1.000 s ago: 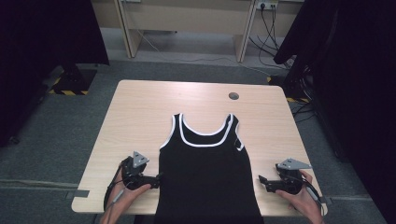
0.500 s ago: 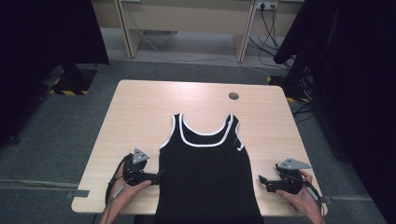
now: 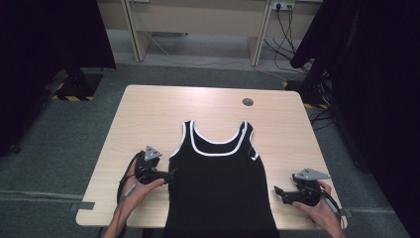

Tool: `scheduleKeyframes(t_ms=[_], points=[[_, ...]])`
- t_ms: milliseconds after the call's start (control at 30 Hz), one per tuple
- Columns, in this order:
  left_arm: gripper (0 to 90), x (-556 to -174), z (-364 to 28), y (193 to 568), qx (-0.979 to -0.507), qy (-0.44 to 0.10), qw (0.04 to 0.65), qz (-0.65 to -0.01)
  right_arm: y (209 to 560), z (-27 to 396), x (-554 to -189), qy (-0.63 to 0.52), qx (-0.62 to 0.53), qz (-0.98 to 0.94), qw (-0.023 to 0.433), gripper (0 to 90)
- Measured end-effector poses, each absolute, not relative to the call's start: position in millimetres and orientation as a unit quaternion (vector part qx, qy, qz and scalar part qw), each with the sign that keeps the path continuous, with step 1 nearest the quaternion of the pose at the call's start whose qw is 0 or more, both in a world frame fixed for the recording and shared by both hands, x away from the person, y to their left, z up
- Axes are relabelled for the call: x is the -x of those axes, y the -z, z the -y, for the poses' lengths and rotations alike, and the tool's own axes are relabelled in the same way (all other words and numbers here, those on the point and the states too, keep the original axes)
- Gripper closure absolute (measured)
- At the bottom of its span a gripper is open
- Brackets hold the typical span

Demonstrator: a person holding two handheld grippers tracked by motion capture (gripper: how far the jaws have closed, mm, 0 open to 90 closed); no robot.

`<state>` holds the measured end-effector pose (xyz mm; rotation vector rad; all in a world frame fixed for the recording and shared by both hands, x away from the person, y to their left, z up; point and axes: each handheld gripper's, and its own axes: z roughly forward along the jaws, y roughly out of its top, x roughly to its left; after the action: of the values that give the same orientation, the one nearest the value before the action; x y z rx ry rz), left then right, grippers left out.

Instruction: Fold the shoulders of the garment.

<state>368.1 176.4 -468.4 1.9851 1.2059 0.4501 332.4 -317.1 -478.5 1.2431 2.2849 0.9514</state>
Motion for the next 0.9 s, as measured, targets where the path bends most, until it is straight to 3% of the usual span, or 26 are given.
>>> scheduleKeyframes(t_ms=[900], points=[[9.4, -424.4, -141.2, 461.1, -0.79, -0.173, 0.371, -0.456, 478.5, 316.7, -333.6, -0.338, -0.442, -0.81, 0.184, 12.9]])
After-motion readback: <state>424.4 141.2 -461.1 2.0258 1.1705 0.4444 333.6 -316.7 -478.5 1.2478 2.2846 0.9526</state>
